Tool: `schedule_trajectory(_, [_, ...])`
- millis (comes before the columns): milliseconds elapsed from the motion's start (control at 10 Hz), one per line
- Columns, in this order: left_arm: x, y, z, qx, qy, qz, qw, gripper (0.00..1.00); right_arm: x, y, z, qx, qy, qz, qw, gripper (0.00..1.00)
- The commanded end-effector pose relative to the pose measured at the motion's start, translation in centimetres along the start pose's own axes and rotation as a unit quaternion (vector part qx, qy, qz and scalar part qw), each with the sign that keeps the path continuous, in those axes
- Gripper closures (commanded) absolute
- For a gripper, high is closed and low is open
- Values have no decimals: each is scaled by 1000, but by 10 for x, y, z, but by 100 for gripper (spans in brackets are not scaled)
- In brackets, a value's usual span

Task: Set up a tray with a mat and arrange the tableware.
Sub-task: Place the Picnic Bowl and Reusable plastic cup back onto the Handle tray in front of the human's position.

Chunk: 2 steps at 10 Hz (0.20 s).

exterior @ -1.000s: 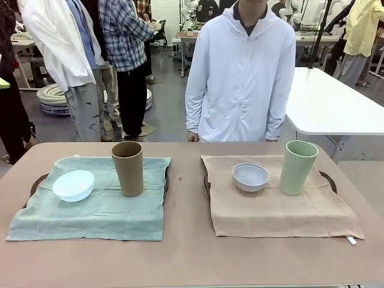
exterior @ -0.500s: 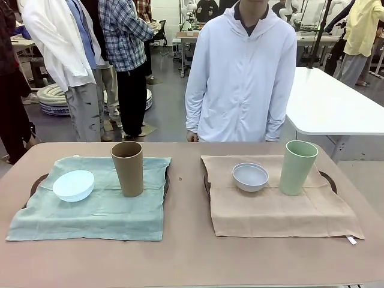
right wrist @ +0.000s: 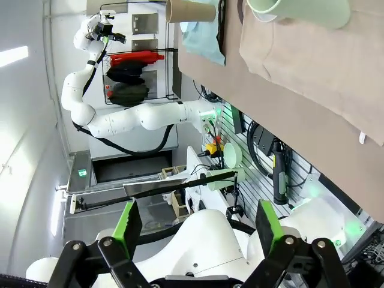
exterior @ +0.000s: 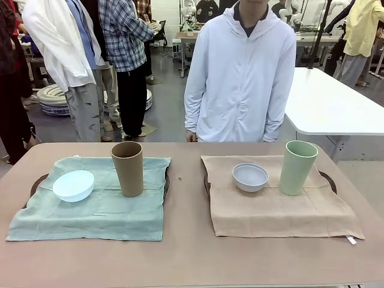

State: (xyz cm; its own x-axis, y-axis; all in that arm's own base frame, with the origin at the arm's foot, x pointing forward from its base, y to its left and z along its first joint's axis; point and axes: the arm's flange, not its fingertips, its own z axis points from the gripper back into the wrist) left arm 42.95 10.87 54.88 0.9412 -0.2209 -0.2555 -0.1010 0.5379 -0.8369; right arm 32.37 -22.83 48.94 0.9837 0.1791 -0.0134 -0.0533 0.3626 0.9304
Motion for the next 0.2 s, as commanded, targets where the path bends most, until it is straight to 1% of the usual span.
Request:
schedule_trajectory(0, [-1, -1, 1, 5, 1, 12, 1000, 0, -3, -1, 0, 3, -3, 2, 1000, 0])
schedule_trajectory(100, [-1, -1, 1, 5, 1, 12, 1000, 0, -3, -1, 0, 3, -3, 2, 1000, 0])
